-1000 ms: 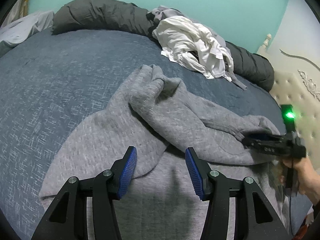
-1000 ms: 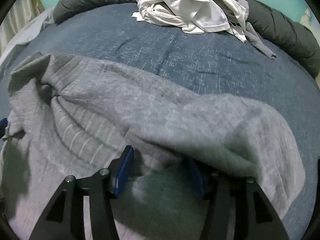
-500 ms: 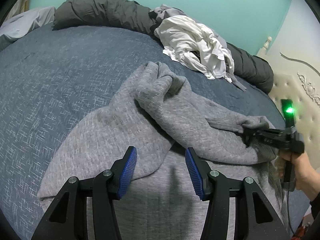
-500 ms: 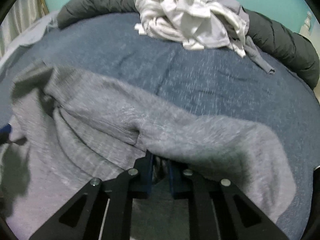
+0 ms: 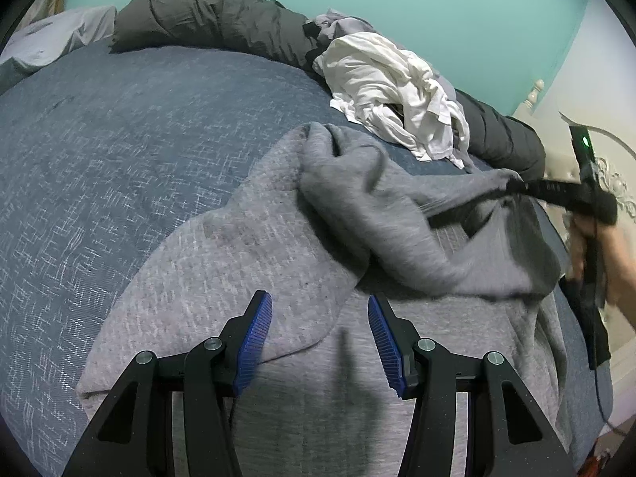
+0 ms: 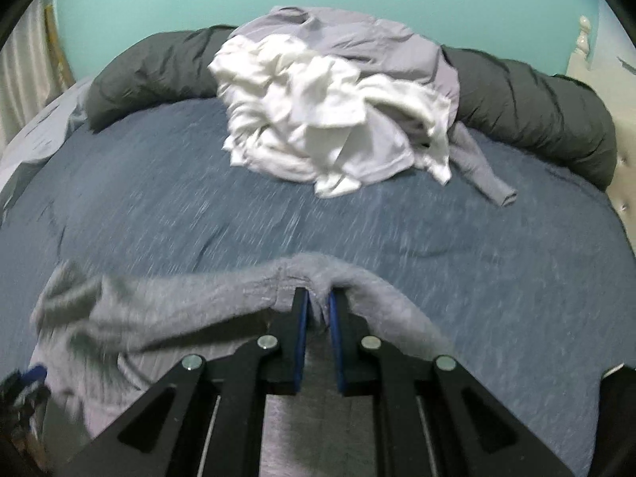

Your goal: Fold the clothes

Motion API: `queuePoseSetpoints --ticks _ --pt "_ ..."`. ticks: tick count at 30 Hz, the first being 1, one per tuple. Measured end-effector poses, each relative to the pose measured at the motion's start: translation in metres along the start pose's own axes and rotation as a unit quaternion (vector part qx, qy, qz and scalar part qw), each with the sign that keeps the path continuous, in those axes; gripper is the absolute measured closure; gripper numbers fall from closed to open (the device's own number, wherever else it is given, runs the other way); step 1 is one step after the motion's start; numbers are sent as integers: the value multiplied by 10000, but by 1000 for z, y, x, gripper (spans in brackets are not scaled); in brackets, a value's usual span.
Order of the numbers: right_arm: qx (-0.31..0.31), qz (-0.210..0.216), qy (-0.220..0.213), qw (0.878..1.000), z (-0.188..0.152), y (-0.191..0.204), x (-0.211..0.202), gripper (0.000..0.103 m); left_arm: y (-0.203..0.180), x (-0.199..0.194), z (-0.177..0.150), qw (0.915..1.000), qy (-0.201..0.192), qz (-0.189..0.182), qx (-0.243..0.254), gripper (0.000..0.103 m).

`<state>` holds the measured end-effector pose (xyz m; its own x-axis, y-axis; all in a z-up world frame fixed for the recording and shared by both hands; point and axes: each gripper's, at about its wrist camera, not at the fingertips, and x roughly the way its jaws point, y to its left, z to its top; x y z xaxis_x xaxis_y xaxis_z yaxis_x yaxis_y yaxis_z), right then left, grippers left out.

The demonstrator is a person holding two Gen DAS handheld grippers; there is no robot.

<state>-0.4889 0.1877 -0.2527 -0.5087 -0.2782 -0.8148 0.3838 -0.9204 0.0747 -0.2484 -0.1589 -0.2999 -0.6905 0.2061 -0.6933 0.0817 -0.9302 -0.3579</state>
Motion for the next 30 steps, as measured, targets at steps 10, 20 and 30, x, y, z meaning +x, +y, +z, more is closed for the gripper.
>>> queuePoseSetpoints --ticks 10,20,30 --pt "855 -117 -281 9959 38 -36 10 84 5 6 0 10000 68 45 -16 48" --pt "806 673 -608 9926 -66 -16 -41 65 1 5 -2 10000 90 37 14 48" --pt "968 1116 -460 9880 -193 12 -84 59 -4 7 -2 9999 111 62 38 48"
